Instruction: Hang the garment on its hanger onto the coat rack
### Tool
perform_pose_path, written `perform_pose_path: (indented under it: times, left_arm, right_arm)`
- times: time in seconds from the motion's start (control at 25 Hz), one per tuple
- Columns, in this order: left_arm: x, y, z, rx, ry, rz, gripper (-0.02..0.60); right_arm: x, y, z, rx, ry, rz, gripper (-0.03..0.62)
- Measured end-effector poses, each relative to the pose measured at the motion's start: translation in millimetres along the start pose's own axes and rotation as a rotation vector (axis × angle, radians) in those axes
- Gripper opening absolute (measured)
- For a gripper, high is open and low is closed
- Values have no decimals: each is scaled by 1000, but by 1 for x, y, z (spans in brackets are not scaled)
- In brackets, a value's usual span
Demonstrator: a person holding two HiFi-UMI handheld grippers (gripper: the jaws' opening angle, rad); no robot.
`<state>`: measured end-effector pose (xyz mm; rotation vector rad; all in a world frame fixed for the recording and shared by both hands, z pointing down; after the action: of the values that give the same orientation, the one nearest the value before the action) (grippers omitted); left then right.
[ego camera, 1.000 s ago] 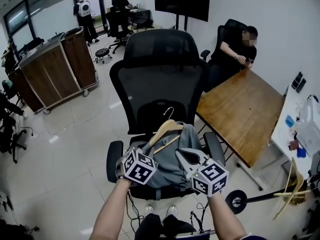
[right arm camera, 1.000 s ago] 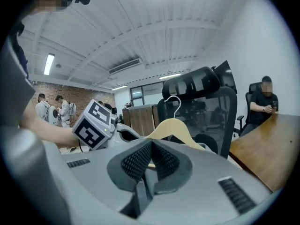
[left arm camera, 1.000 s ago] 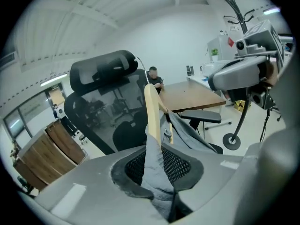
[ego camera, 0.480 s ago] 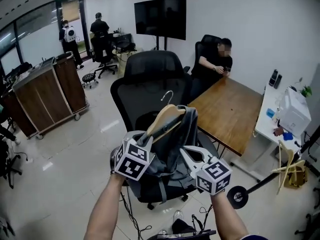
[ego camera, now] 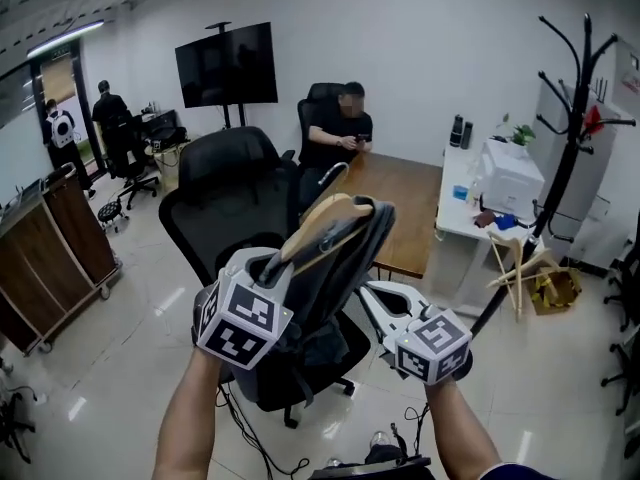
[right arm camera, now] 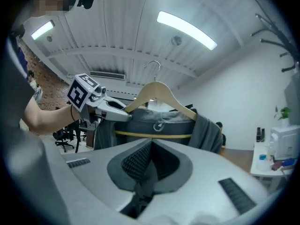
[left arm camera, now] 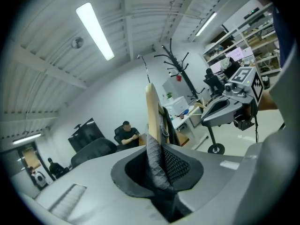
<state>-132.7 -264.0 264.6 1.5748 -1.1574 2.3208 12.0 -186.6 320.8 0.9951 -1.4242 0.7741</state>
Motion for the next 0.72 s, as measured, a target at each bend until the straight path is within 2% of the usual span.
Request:
perform_pose_path:
  times: [0.2, 0.4, 0.6, 0.72]
  left_arm:
    - [-56, -56, 26, 155, -101, 64, 67]
    - [-110, -116, 69, 279, -185, 53, 67]
    - [-156, -186, 107, 398, -227, 86, 69]
    - [-187, -224, 122, 459, -266, 74, 68]
  right_arm:
    - [-20, -31, -77, 179, -25, -35, 3]
    - [-36, -78, -163, 356, -11, -63, 3]
    - [-56, -117, -251, 490, -4, -110, 3]
    - [-68, -137, -300, 568, -10, -133, 3]
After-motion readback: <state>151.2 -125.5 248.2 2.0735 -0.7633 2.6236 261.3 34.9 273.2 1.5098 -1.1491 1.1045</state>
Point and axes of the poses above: the fingertips, and each gripper's own axes: z forward along the fingers, y to its left, x out of its underside, the point moved 4 cm from there along -z, backward along the fingers, and after that the axes turned 7 degrees about -y, right-handed, at the moved point
